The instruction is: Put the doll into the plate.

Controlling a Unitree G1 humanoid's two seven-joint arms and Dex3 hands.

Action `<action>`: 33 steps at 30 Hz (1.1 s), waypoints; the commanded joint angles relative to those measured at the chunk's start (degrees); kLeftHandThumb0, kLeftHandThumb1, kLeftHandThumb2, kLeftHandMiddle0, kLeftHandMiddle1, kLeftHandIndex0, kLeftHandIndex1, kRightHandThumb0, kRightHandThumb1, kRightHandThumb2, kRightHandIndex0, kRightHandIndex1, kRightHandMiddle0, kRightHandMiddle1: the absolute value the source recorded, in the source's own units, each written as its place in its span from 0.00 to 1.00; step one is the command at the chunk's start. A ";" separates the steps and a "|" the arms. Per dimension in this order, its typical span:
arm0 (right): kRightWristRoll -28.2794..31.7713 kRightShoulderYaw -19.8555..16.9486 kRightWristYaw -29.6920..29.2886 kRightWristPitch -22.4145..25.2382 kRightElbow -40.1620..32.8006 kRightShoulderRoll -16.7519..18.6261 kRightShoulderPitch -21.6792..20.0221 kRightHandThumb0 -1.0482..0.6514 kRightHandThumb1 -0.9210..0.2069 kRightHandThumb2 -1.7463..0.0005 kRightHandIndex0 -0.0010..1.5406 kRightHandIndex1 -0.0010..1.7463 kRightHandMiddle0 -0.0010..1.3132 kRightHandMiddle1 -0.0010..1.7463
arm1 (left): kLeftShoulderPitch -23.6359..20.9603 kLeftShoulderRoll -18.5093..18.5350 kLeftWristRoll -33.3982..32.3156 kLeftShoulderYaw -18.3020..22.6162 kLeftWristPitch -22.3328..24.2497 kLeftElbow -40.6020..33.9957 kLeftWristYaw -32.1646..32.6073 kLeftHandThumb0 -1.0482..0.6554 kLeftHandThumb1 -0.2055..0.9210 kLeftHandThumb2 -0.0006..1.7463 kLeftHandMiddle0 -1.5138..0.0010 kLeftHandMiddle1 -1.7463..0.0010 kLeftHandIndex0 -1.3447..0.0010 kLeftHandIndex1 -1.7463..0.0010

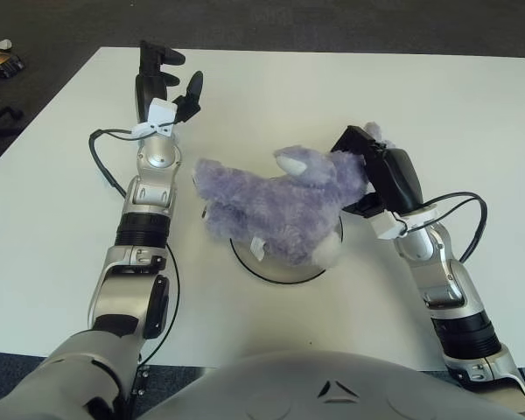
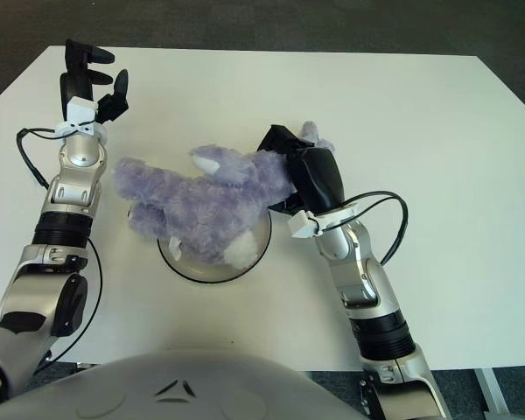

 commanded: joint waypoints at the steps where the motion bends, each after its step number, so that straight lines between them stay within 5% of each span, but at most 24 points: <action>1: 0.07 -0.31 1.79 1.22 -1.31 -0.28 1.07 0.62 0.87 0.02 0.58 0.94 0.52 1.00 | 0.28 0.33 0.60 -0.31 -0.99 -0.61 -0.20 0.61 1.00 0.27 0.84 0.14 0.85 0.00; 8: -1.39 -0.32 3.91 2.35 -2.29 -1.31 1.09 0.62 0.79 0.08 0.49 0.92 0.56 1.00 | 0.38 0.13 0.92 -0.61 -0.69 -0.96 0.06 0.61 1.00 0.25 0.81 0.20 0.81 0.00; 10: -2.05 -0.35 4.52 2.35 -2.73 -1.88 1.15 0.62 0.62 0.22 0.36 0.96 0.51 0.94 | 0.41 0.01 1.08 -0.65 -0.32 -1.17 0.25 0.61 1.00 0.24 0.81 0.20 0.81 0.00; 15: -0.68 -0.68 6.36 2.66 -3.64 -2.13 1.47 0.62 0.38 0.39 0.20 0.99 0.40 0.91 | 0.57 -0.22 1.29 -0.73 0.33 -1.68 0.24 0.61 1.00 0.24 0.81 0.20 0.81 0.00; 17: 0.54 -0.87 7.63 3.11 -4.07 -2.18 1.49 0.48 0.32 0.43 0.08 0.95 0.33 0.96 | 0.61 -0.31 1.26 -0.70 0.65 -1.88 0.12 0.61 1.00 0.24 0.81 0.20 0.81 0.00; 21: 1.85 -1.23 9.31 3.72 -4.63 -2.15 1.50 0.42 0.21 0.52 0.02 0.79 0.25 0.99 | 0.69 -0.43 1.20 -0.67 1.23 -2.23 -0.03 0.61 1.00 0.24 0.81 0.20 0.81 0.00; 24: 2.16 -1.47 9.91 3.84 -4.83 -2.15 1.55 0.61 0.59 0.25 0.01 0.73 0.12 0.94 | 0.73 -0.50 1.22 -0.72 1.51 -2.42 -0.01 0.61 1.00 0.25 0.81 0.20 0.81 0.00; 26: 2.25 -1.78 10.43 3.96 -5.27 -2.42 1.65 0.66 0.69 0.17 0.00 0.67 0.07 0.90 | 0.76 -0.49 1.53 -0.86 1.45 -2.40 0.25 0.61 1.00 0.25 0.81 0.19 0.81 0.00; 33: 1.99 -2.49 11.59 4.70 -6.82 -2.81 1.92 0.71 0.80 0.11 0.00 0.51 0.00 0.81 | 0.78 -0.31 2.26 -1.10 1.14 -2.10 0.64 0.61 0.95 0.30 0.82 0.17 0.80 0.00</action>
